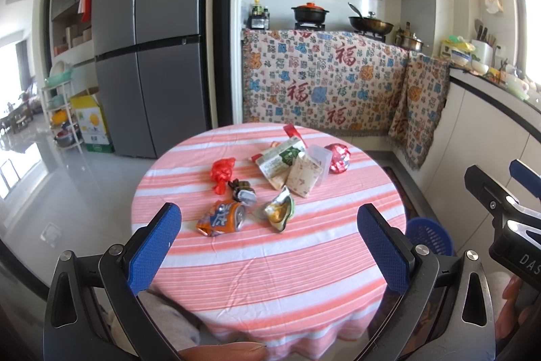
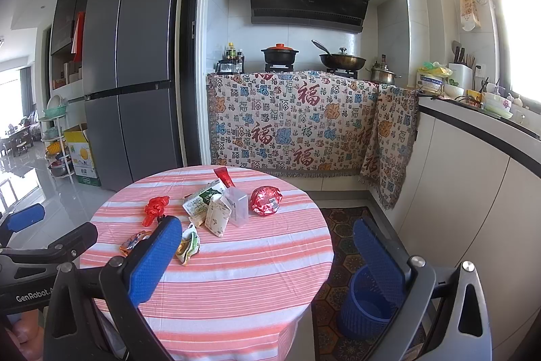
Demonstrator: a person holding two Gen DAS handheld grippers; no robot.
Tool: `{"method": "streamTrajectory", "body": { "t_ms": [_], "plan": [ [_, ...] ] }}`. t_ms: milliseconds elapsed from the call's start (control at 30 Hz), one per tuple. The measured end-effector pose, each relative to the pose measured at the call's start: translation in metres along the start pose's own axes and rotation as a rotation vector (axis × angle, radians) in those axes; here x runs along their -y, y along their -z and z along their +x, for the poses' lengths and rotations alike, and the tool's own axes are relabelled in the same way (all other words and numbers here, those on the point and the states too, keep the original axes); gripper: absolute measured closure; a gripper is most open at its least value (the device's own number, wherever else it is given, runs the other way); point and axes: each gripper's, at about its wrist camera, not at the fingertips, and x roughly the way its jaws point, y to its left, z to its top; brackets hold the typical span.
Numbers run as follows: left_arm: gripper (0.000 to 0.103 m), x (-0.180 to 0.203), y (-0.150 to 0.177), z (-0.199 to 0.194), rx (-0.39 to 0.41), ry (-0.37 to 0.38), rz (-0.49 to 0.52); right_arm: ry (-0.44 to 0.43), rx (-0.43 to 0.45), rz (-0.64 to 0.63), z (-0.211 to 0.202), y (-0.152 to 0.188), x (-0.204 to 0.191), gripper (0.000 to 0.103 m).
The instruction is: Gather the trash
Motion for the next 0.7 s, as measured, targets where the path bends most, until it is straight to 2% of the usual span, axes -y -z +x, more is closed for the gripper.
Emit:
{"method": "streamTrajectory", "body": {
  "t_ms": [700],
  "plan": [
    [0.000, -0.0004, 0.0019, 0.0011, -0.002, 0.000, -0.001, 0.000, -0.002, -0.001, 0.0007, 0.0003, -0.0025, 0.000]
  ]
}}
